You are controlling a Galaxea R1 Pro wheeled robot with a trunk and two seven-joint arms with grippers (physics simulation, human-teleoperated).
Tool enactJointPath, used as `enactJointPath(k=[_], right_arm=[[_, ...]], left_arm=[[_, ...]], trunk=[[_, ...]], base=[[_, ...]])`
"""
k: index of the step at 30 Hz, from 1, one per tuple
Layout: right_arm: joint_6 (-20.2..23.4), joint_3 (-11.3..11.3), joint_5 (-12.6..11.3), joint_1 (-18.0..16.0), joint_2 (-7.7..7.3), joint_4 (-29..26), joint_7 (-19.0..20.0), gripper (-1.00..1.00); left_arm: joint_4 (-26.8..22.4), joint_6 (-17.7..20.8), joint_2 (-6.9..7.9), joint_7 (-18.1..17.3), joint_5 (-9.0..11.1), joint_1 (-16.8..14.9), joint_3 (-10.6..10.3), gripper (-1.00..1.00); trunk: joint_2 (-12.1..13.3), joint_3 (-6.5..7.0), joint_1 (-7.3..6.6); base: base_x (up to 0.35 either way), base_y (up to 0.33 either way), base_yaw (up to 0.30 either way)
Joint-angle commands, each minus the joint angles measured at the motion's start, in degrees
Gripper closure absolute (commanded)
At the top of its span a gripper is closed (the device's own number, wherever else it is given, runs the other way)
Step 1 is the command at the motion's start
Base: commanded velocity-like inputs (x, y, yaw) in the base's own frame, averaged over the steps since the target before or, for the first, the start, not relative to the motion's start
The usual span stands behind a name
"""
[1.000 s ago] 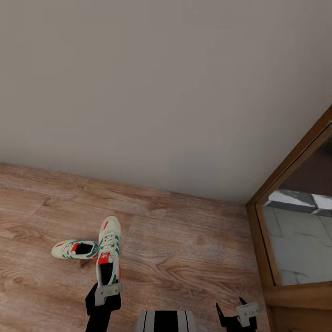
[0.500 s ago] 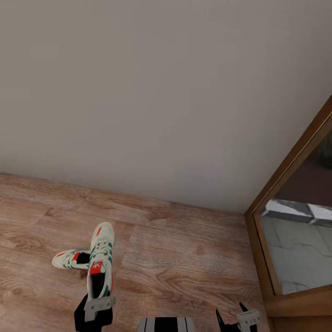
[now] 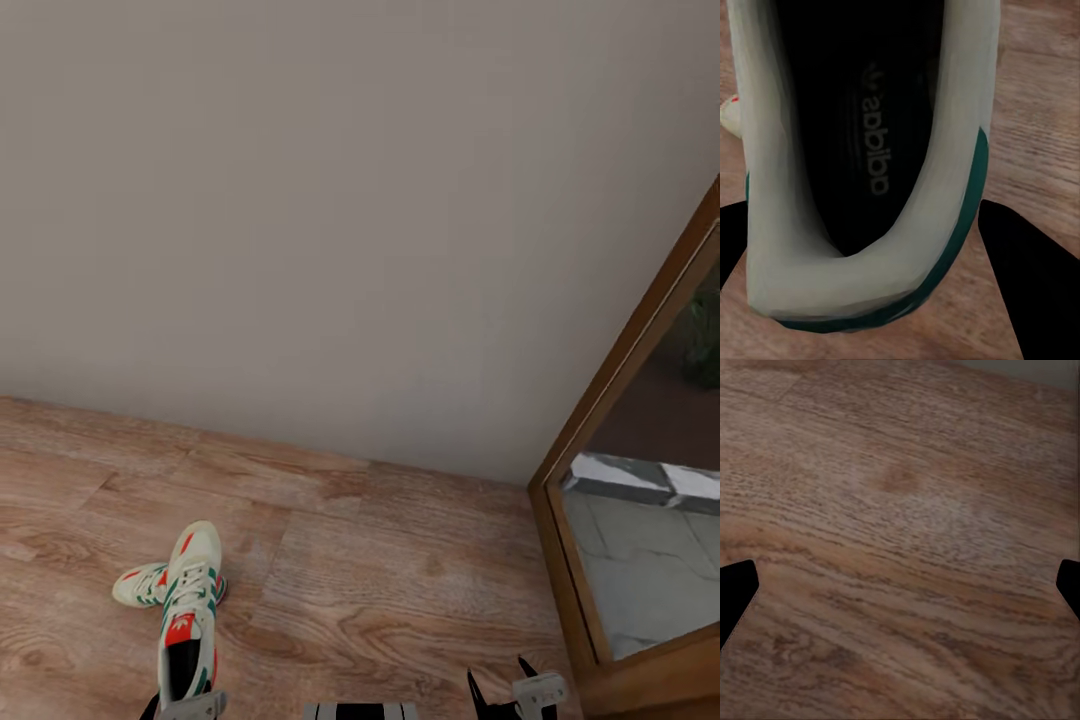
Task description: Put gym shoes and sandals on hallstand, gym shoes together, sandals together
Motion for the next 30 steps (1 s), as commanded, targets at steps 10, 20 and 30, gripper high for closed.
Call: enactJointPath(k=[10, 20, 30], right_arm=[[-0.2, -0.41, 0.11, -0.03, 0.14, 1.53, 0.56, -1.0], [-0.2, -0.4, 0.16, -0.03, 0.14, 1.69, 0.56, -1.0], [-0.2, -0.4, 0.07, -0.03, 0.14, 1.61, 0.58, -1.0]], left_arm=[[0.47, -0.82, -0.15, 0.26, 0.28, 0.01, 2.95, 1.0], [0.47, -0.85, -0.11, 0.29, 0.27, 0.02, 3.16, 1.0], [0.47, -0.88, -0.11, 0.27, 0.22, 0.04, 3.19, 1.0]], trunk=[[0.12, 3.09, -0.26], [0.26, 6.06, -0.52], [0.79, 7.61, -0.92]], base=[[0.0, 0.0, 0.0], [0.0, 0.0, 0.0], [0.0, 0.0, 0.0]])
